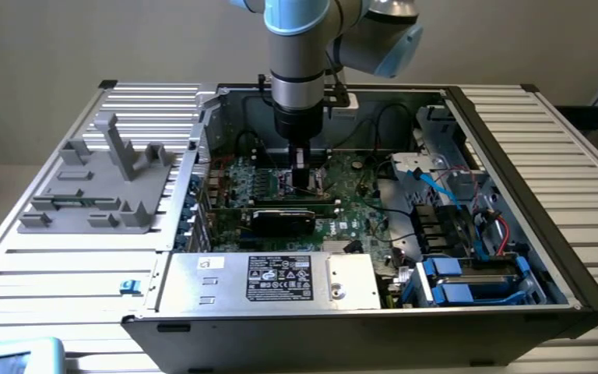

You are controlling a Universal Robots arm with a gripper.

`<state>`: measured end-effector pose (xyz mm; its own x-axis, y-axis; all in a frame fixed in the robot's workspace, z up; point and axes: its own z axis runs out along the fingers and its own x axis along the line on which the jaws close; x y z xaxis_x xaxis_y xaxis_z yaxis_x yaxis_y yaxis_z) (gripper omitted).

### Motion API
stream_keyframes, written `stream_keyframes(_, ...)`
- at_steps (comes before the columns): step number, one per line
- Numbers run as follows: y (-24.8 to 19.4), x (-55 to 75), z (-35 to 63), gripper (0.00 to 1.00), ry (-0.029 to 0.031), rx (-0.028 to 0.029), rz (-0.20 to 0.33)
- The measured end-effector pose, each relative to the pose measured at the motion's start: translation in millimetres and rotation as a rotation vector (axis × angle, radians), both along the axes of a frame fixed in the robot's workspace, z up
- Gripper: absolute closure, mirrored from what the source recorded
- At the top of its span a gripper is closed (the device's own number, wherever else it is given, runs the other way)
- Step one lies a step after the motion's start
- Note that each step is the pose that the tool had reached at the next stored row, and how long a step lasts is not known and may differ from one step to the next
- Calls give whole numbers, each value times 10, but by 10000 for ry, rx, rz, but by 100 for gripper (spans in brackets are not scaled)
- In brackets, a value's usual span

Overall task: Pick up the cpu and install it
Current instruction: 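Place the cpu into insertion slot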

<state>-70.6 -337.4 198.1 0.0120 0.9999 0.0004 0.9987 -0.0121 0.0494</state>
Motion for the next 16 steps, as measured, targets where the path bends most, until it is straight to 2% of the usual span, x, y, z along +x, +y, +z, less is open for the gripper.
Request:
stream_keyframes(9, -2, -8, 0, 44, -1, 88, 0)
stream_keyframes(16, -13, -8, 0, 44, -1, 112, 0)
